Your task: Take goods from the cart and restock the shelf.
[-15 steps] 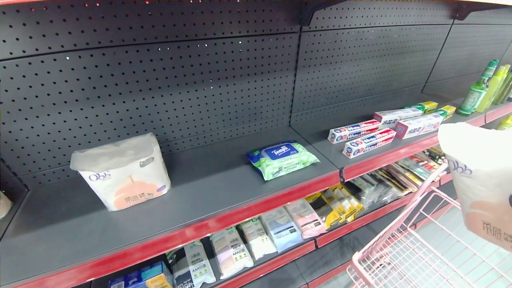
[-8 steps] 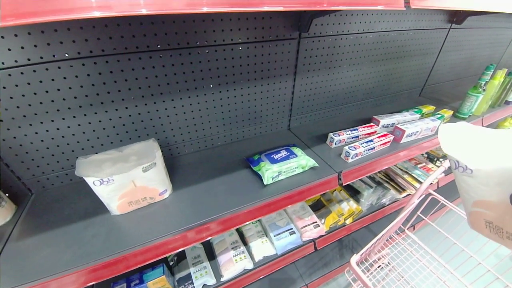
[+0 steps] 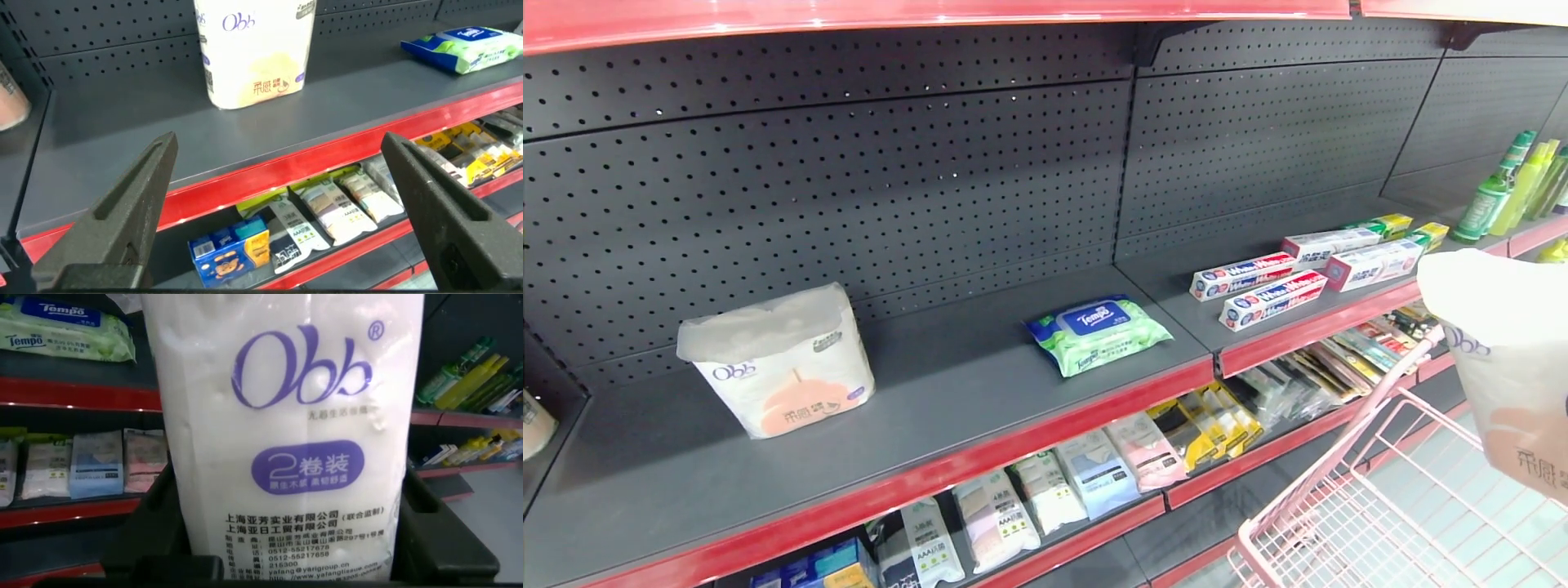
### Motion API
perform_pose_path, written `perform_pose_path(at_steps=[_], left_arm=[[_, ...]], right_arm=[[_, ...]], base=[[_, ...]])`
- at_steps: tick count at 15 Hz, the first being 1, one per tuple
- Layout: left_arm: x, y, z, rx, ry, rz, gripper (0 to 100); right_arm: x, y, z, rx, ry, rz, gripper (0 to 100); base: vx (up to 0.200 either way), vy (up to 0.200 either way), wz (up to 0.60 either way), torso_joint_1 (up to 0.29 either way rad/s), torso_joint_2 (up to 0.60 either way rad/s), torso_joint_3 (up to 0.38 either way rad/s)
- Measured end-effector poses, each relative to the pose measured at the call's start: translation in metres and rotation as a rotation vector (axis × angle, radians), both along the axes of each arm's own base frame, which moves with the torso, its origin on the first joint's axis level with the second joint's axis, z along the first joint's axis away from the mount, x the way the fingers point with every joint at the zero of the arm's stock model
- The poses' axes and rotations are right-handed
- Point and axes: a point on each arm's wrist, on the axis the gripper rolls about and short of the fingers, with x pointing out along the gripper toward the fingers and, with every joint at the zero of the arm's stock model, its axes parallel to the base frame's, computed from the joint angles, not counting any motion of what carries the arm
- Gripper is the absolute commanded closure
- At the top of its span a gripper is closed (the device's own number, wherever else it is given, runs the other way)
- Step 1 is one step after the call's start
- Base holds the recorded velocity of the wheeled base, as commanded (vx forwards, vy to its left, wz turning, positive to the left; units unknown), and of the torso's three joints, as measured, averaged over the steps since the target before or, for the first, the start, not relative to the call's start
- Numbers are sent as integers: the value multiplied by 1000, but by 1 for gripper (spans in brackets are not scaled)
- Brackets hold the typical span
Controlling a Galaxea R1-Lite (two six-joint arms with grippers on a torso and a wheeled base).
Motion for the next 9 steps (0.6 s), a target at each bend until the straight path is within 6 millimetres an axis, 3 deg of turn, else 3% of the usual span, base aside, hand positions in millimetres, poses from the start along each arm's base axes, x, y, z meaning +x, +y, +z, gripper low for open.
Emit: perform_pose_path(at_steps=[1, 9], left_arm=[[0, 0, 0, 0, 0, 0, 0], [0, 0, 0, 0, 0, 0, 0]], right_arm=[[0, 0, 0, -1, 0, 0, 100], [1, 0, 0, -7, 5, 4, 100]], base=[[0, 0, 0, 0, 0, 0], [0, 0, 600, 4, 2, 2]])
